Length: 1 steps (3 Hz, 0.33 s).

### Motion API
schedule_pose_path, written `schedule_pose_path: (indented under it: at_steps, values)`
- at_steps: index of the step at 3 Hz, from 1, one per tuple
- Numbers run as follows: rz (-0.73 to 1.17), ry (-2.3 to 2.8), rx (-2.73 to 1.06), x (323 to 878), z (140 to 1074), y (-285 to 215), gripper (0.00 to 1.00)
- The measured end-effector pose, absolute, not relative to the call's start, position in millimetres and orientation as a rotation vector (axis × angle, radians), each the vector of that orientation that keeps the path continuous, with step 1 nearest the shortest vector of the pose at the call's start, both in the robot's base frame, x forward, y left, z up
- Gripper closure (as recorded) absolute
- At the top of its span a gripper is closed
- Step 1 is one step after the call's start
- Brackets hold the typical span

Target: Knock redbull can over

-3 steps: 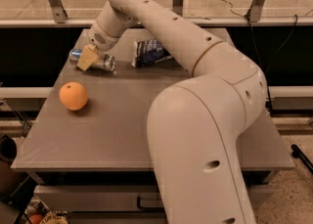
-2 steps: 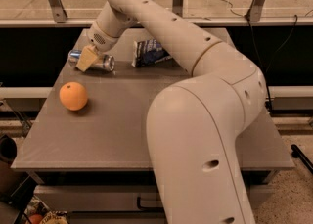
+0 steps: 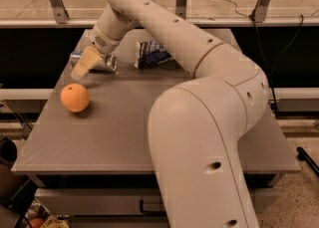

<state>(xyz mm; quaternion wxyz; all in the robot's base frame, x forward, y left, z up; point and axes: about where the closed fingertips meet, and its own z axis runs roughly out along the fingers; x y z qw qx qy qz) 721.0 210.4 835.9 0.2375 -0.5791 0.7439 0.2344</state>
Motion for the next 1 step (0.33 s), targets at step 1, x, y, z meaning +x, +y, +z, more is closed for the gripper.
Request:
schedule_pose_path:
  at_steps: [1]
  values:
    - [0.642, 2.039, -1.587, 720.9, 835.8, 210.5, 0.00]
